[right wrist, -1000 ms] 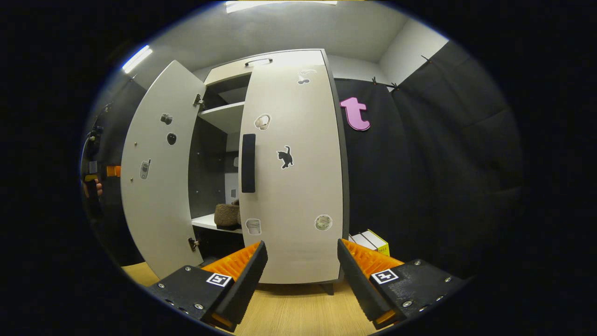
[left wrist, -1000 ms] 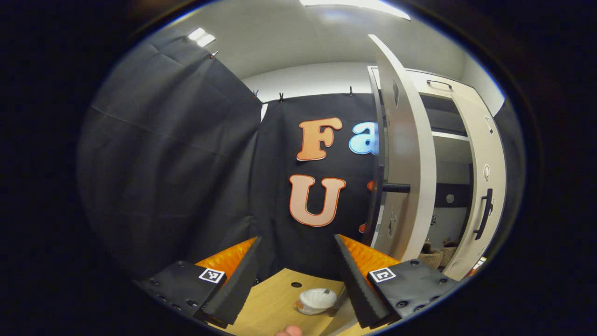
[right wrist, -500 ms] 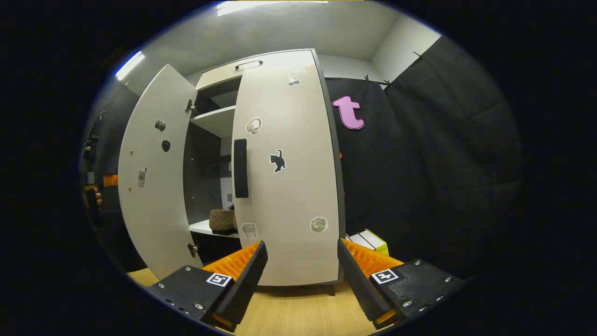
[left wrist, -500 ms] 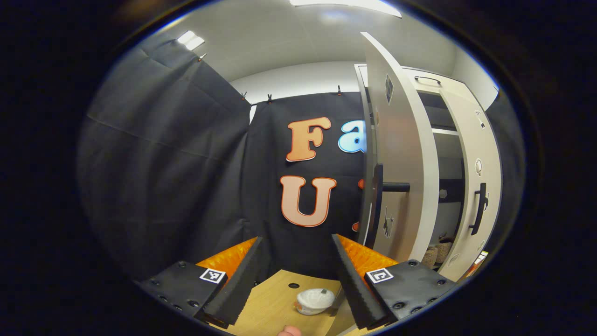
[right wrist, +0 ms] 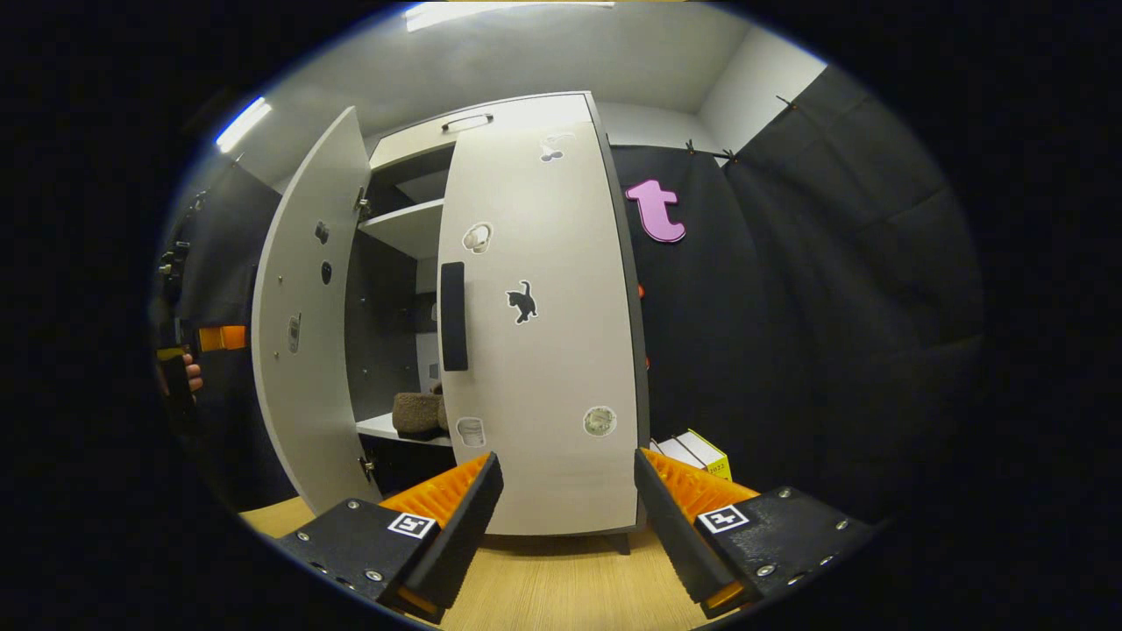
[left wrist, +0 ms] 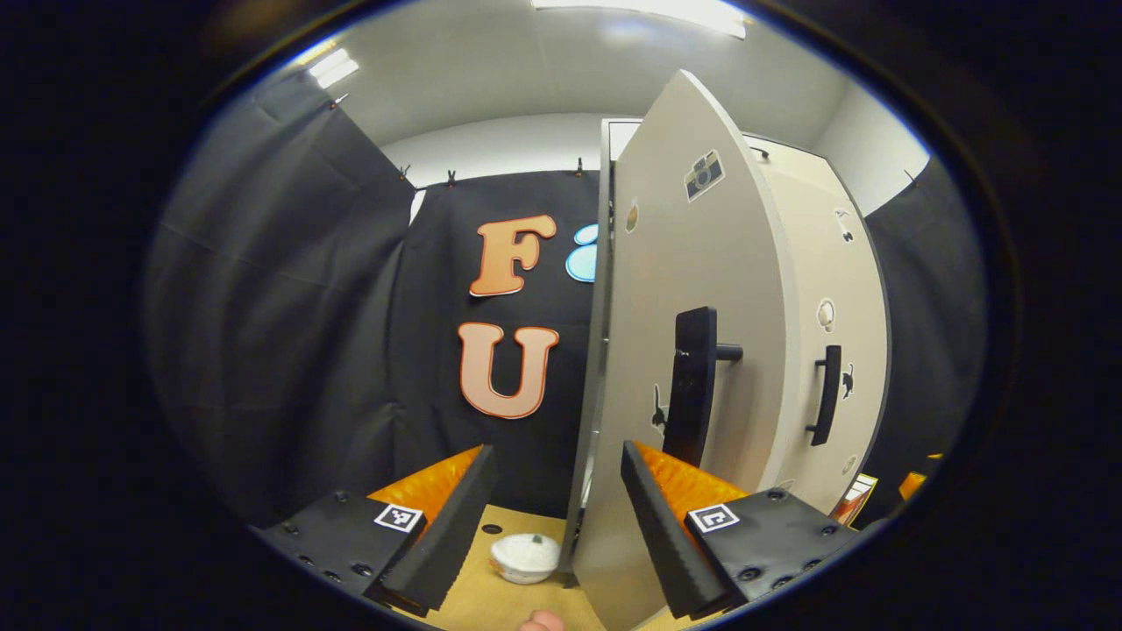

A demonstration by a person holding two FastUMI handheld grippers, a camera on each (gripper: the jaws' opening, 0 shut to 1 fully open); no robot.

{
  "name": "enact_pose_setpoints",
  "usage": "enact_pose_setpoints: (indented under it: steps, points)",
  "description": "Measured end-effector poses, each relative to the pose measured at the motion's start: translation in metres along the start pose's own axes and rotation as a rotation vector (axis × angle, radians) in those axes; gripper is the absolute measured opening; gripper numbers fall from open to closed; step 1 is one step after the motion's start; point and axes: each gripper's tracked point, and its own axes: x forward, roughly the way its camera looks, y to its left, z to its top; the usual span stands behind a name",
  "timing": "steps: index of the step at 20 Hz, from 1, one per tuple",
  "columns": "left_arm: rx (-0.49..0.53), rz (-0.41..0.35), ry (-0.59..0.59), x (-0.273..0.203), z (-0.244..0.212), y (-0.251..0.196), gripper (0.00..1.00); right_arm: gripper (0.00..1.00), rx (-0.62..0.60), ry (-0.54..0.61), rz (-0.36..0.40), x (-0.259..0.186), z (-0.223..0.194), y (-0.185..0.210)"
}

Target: Grab one shoe with the right hand and put it into the shoe cabinet, grab the other shoe with the left hand and put it into the shoe cabinet; then close the right door with the right hand and the left door with the left hand.

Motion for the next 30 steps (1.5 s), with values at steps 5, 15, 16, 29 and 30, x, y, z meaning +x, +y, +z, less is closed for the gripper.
enact_pose_setpoints:
  steps: [5,15,16,29,30]
  points:
    - [0.017,-0.109,-0.009,0.018,-0.006,-0.062,0.93,0.93,0.005,-0.003,-0.048,-0.008,0.002,-0.017]
    - [-0.060,-0.233,0.020,0.041,-0.023,-0.129,0.96,0.93,0.020,0.016,-0.124,-0.021,0.000,-0.041]
    - [-0.059,-0.233,0.023,0.044,-0.024,-0.131,0.96,0.93,0.019,0.014,-0.129,-0.023,0.001,-0.042]
    - [-0.002,-0.254,0.036,0.091,-0.034,-0.169,0.94,0.93,0.034,0.008,-0.188,-0.030,0.006,-0.064]
    - [-0.006,-0.254,0.039,0.096,-0.035,-0.171,0.96,0.93,0.034,0.007,-0.191,-0.030,0.007,-0.065]
